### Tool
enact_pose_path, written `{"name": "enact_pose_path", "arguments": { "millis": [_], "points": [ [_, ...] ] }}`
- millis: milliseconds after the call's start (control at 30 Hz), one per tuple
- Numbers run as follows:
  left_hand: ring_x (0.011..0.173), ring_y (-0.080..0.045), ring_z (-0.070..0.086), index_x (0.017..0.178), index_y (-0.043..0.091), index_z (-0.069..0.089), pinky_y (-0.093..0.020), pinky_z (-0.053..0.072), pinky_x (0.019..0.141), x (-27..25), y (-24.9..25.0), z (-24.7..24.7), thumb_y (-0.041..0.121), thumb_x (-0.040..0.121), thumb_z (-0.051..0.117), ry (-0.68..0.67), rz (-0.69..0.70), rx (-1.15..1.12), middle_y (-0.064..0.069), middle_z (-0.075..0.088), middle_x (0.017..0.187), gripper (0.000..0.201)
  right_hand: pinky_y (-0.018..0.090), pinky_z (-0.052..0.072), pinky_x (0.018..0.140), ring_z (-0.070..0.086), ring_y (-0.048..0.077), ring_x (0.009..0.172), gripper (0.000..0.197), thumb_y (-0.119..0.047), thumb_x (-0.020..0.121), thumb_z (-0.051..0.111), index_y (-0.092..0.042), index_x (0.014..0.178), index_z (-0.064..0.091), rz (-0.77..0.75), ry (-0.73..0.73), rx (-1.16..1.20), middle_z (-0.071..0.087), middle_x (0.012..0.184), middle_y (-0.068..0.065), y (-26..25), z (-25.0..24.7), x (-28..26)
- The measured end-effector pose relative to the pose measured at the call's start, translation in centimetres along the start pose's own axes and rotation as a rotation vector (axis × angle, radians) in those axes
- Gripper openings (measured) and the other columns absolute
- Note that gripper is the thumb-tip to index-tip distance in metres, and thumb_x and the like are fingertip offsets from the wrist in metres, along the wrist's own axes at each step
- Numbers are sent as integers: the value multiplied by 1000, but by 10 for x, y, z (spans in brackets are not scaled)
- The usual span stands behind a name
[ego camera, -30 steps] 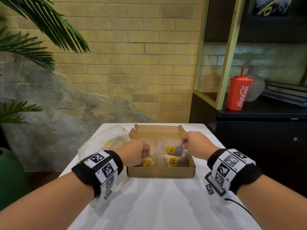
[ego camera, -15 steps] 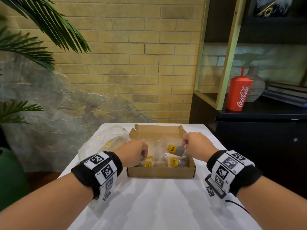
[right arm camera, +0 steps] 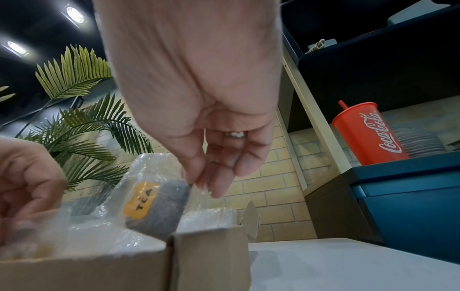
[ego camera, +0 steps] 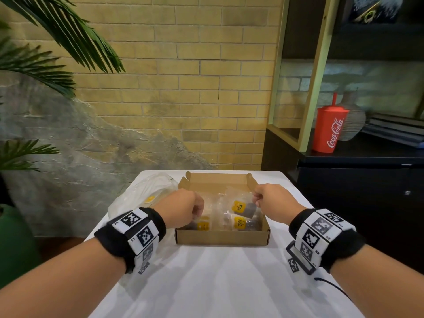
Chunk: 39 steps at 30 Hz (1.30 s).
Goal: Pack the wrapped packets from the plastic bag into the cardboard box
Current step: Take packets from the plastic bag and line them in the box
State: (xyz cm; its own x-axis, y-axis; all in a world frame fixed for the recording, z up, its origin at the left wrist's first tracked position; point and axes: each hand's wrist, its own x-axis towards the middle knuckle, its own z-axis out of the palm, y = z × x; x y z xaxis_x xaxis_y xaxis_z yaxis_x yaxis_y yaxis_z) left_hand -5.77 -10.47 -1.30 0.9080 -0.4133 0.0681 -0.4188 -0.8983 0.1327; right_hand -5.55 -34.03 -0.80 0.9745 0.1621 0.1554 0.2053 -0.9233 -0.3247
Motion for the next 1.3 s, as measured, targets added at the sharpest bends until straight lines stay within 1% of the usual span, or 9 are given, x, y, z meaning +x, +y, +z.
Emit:
{"name": "enact_pose_path", "arguments": {
  "millis": [233,433,600,700,800,900,967,1167,1300],
  "points": [
    [78,-10,52,90,15,72,-17,38,68,3,2,1,0,81,54,-16,-53,-1,1,70,96,24,32,47,81,57,24,91,22,0,88,44,-6,94,65,-80,8,24,65,95,9,-4,-3,-3],
    [79,-10,52,91,13,72,-18,38,68,4,1,-1,-3,82,52,-28,-48,13,0,70,99,27,32,47,83,59,25,95,24,0,87,46,-8,99,65,-76,-58,-86,65,101,9,-4,-4,0],
    [100,-17,53,108,21,61,-20,36,72,6,3,4,6,84,54,35,-67,87,3,57,109,29,29,44,86,53,25,105,37,1,86,48,-19,117,55,-58,-158,-221,56,118,7,-11,7,-5],
    [88,-14,42,100,20,54,-20,30,65,4,7,5,4,80,52,113,-8,86,6,43,96,26,27,41,79,50,24,101,34,-5,86,51,-19,117,53,-100,-99,-166,54,116,5,-15,10,-8],
    [82,-15,48,92,21,57,-21,36,65,3,11,10,1,81,44,-23,3,-15,9,49,85,26,26,38,74,48,20,88,17,-16,93,48,-13,106,58,-124,-235,-122,58,106,7,-21,15,-13],
    [91,-18,54,100,15,66,-25,42,78,2,15,12,4,86,38,-249,-11,-42,0,63,102,34,30,36,75,47,23,85,38,-36,100,33,-6,88,52,-113,-473,-179,52,84,7,-30,16,-19],
    [97,-22,54,106,11,66,-25,39,80,0,20,10,10,91,35,-332,-50,-25,-7,64,113,34,33,38,81,49,27,89,49,-45,100,25,-5,91,52,-95,-547,-250,52,90,12,-33,17,-21],
    [112,-28,55,115,5,60,-29,42,87,1,27,15,24,97,34,-301,-143,119,-14,60,121,37,31,36,80,45,24,84,54,-53,97,21,-8,93,50,-34,-549,-337,46,78,6,-30,25,-16],
    [100,-26,55,114,3,60,-29,42,86,2,28,13,22,97,34,-303,-179,103,-14,60,120,36,30,39,81,48,24,84,61,-53,97,23,-4,104,58,-2,-516,-319,51,86,8,-26,24,-16]
  ]
}}
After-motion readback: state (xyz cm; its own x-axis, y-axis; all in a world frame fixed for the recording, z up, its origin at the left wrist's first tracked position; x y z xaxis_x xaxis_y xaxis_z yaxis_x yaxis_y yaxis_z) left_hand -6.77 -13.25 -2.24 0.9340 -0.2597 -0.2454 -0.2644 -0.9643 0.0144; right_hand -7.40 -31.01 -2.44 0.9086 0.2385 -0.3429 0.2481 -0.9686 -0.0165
